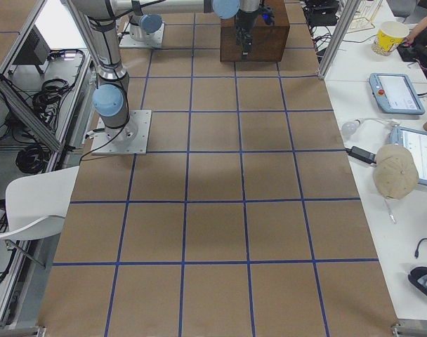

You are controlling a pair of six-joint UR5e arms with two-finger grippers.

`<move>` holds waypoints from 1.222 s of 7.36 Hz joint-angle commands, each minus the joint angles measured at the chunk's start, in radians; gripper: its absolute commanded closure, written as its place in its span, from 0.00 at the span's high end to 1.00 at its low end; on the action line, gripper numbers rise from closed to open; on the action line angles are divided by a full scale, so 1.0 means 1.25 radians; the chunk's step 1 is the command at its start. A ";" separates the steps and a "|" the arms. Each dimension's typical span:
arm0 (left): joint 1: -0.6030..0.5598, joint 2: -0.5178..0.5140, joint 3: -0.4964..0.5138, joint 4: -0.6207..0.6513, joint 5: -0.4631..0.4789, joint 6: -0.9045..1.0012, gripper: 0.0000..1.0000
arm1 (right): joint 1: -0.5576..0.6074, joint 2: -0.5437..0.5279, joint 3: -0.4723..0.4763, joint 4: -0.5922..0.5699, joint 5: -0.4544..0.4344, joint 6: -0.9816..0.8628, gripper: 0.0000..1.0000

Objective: Open drawer and put corn inside
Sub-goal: 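Pull the drawer outward from the cabinet with the left gripper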

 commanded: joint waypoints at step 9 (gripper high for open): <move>0.015 0.021 0.013 -0.015 0.003 0.000 1.00 | 0.000 0.000 0.000 0.001 0.000 0.000 1.00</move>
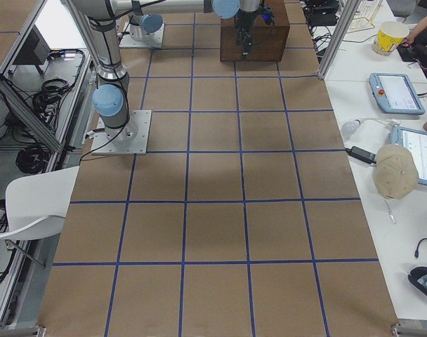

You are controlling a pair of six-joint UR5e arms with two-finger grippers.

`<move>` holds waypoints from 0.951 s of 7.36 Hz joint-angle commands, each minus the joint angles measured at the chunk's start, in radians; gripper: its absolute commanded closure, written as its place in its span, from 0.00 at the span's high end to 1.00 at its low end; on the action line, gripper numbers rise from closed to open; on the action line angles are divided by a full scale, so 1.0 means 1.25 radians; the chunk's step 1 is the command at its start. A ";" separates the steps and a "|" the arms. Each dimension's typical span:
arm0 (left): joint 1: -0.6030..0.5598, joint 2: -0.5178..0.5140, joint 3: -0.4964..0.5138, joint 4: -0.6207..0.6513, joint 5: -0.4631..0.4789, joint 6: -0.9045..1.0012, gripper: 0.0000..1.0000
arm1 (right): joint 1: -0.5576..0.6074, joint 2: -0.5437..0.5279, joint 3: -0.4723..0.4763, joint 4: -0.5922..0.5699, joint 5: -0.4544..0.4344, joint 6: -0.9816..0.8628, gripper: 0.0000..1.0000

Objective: Open drawer and put corn inside
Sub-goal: 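Pull the drawer outward from the cabinet with the left gripper, then release the handle and lower the left gripper over the yellow corn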

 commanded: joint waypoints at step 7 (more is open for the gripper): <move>0.039 0.033 0.023 -0.012 0.272 0.443 1.00 | 0.000 0.000 0.000 0.000 0.000 0.000 1.00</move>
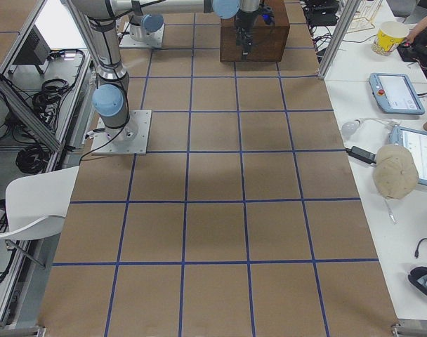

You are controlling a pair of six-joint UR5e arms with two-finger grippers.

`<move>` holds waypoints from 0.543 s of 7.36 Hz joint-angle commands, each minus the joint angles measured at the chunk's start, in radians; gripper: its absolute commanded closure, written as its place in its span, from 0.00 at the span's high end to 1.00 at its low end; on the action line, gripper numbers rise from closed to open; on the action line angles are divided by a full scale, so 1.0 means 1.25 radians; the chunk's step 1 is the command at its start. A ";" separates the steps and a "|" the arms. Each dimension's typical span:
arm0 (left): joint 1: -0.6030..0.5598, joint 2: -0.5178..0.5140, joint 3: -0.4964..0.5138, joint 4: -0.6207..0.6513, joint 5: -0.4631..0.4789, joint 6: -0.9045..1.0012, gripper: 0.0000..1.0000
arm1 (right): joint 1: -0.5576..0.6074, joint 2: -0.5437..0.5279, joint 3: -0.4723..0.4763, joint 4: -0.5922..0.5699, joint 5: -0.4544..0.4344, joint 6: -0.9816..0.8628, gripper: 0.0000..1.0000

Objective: Open drawer and put corn inside
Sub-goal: 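Release the handle and lower the left gripper over the yellow corn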

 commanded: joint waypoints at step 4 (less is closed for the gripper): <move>0.041 -0.023 -0.027 0.057 0.055 0.616 1.00 | 0.000 0.000 0.000 0.000 0.000 0.000 1.00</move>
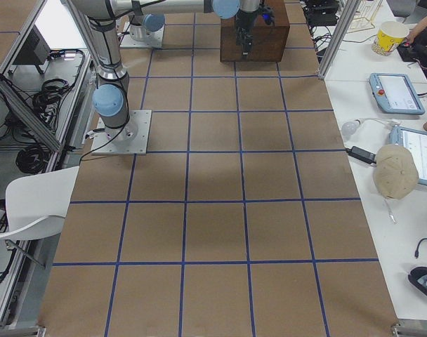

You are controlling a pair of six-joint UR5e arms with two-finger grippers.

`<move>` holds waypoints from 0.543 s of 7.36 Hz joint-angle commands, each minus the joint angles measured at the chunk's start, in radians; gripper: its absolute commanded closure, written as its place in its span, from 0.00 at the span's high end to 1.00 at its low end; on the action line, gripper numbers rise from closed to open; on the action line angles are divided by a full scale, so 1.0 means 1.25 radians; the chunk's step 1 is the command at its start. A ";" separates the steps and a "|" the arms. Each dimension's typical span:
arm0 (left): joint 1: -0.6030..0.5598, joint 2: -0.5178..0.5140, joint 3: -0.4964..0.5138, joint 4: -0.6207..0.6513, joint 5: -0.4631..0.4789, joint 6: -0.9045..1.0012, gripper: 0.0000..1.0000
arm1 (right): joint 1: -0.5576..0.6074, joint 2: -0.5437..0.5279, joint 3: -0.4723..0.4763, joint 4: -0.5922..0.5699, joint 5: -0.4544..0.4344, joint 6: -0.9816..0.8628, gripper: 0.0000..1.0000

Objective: Open drawer and put corn inside
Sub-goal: 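Release the handle and lower the left gripper over the yellow corn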

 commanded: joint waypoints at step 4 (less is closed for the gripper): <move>0.005 -0.005 -0.114 0.217 0.002 0.502 1.00 | 0.000 0.000 0.000 0.000 0.000 0.000 1.00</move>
